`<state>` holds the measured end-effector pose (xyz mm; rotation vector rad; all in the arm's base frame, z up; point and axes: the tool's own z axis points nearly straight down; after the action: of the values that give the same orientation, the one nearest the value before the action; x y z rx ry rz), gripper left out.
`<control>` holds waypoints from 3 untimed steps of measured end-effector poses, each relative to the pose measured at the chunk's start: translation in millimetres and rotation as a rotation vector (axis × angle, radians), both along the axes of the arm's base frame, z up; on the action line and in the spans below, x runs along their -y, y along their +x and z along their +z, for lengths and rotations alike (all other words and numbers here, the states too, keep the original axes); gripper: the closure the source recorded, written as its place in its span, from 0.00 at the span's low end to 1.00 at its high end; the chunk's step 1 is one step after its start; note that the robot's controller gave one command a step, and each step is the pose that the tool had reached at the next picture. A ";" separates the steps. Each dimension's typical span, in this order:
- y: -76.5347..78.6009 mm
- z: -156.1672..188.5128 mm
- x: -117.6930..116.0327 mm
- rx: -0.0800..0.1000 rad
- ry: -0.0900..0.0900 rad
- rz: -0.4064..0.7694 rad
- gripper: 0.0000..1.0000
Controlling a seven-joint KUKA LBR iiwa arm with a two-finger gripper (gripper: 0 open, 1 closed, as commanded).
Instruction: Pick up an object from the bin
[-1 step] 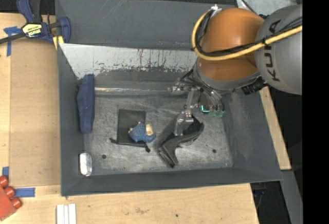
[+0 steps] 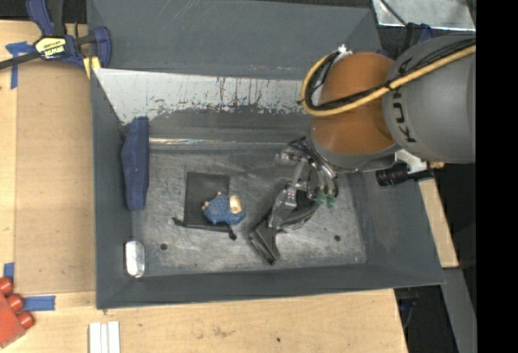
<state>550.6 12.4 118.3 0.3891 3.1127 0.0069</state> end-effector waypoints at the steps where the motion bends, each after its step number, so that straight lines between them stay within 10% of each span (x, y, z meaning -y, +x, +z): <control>1: 9.6 -3.9 55.0 0.002 0.010 -0.030 0.00; 3: 9.8 -3.7 48.6 0.009 0.003 0.017 0.00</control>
Offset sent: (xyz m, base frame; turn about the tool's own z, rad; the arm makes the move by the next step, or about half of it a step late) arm 0.0039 -0.0596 -0.0137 0.0271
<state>560.4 -36.2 114.6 0.3610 3.1078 0.0140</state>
